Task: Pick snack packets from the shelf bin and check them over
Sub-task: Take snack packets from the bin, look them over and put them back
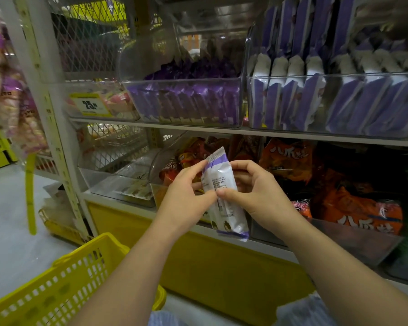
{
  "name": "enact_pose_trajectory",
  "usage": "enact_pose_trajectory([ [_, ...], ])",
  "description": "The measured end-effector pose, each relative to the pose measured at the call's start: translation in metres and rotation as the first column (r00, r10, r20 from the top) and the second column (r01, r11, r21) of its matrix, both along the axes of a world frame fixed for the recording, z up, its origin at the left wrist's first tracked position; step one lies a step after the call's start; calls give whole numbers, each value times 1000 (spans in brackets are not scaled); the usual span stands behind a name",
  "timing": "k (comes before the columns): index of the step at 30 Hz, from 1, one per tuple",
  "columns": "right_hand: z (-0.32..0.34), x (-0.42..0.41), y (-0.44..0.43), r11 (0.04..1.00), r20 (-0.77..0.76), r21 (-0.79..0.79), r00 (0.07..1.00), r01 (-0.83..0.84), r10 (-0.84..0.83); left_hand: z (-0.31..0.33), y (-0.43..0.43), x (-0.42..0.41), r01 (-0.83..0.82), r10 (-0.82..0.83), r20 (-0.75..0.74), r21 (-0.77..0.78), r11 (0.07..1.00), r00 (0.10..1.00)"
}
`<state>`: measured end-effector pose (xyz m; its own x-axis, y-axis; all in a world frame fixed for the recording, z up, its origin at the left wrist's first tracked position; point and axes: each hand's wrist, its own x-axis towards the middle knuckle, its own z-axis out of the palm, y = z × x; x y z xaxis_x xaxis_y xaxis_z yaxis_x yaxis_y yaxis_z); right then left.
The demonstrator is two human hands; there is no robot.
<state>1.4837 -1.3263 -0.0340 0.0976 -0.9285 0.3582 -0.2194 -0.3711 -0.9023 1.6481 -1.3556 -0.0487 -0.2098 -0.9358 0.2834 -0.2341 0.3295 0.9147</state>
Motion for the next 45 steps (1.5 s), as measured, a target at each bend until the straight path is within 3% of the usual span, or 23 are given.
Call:
enact_pose_trajectory([
  [12, 2, 3, 2, 993, -103, -87, 992, -76, 67, 1, -4, 2, -194, 197, -133, 33, 980, 971],
  [21, 8, 2, 6, 987, -80, -97, 990, -125, 118, 4, -1, 3, -208, 196, -276, -12, 978, 941],
  [29, 7, 1, 6, 989, 148, -38, 978, -146, 150, 1, -1, -5, -177, 139, -321, -93, 980, 937],
  [36, 9, -4, 1, 983, 366, 25, 917, -179, 158, -7, 0, -16, 87, -130, -345, -137, 987, 929],
  [40, 11, -7, 0, 978, 454, 80, 881, -191, 135, -5, 2, -17, 203, -235, -289, -137, 969, 928],
  [45, 12, -8, 1, 961, 551, 136, 825, -240, 128, -4, 6, -17, 215, -251, -161, -212, 953, 954],
])
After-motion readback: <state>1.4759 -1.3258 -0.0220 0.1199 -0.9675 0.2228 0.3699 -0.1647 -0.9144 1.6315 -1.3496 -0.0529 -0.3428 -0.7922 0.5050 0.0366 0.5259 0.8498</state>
